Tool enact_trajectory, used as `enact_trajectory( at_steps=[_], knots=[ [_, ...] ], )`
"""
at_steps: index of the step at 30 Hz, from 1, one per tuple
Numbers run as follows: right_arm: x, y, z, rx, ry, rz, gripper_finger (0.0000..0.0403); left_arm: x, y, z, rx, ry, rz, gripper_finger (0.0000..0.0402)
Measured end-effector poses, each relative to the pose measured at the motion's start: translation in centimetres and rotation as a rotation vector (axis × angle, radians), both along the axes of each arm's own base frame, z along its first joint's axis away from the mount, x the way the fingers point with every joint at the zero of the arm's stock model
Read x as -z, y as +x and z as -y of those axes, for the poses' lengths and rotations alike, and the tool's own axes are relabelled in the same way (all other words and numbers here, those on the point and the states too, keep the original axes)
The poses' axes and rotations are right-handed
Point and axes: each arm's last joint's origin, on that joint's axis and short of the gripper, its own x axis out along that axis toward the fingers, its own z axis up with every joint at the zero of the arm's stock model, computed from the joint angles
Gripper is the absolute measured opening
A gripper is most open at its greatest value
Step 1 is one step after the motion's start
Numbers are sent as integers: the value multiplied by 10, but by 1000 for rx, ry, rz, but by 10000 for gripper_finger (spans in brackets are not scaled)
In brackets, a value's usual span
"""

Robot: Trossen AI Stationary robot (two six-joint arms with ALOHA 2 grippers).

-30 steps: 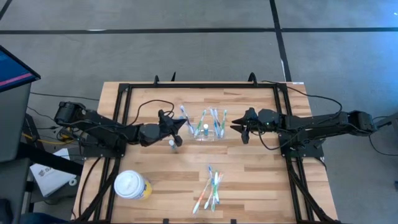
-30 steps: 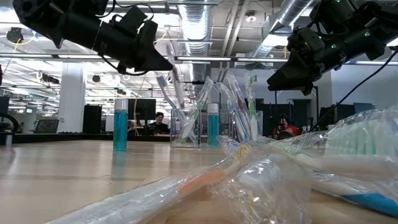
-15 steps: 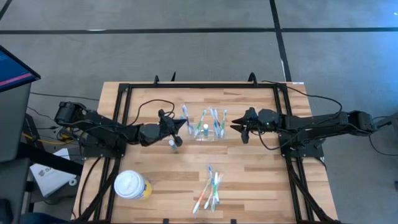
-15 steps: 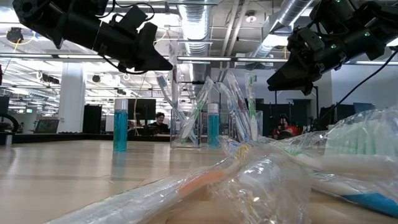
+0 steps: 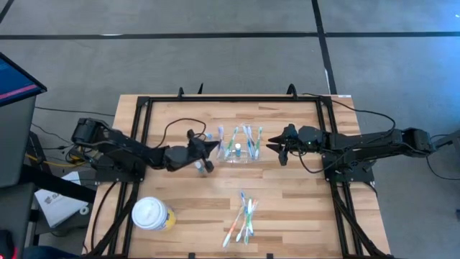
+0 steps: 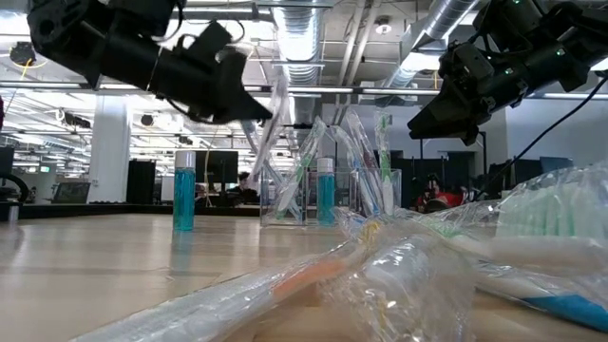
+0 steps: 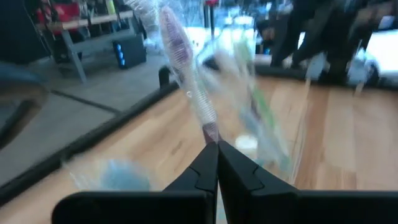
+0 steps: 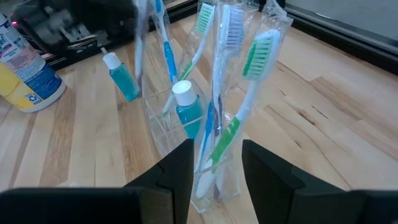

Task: Pick & Place toothbrushing station
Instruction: Put the violet toothbrush into the transparent organizer

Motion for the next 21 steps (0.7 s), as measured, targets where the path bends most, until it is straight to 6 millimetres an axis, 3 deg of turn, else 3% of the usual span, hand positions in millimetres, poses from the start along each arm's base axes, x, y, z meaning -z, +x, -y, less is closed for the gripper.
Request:
enact_trajectory(
  at_steps=[3, 8, 21],
  knots=[
    [0, 0, 0, -2, -3, -1, 127, -16, -4, 0, 7, 8, 67, 0],
    [0, 0, 0, -3, -6, -2, 127, -25, -7, -1, 10, 34, 85, 0],
    [0, 0, 0, -3, -7, -2, 127, -2, 1, 0, 4, 56, -8, 0]
  ],
)
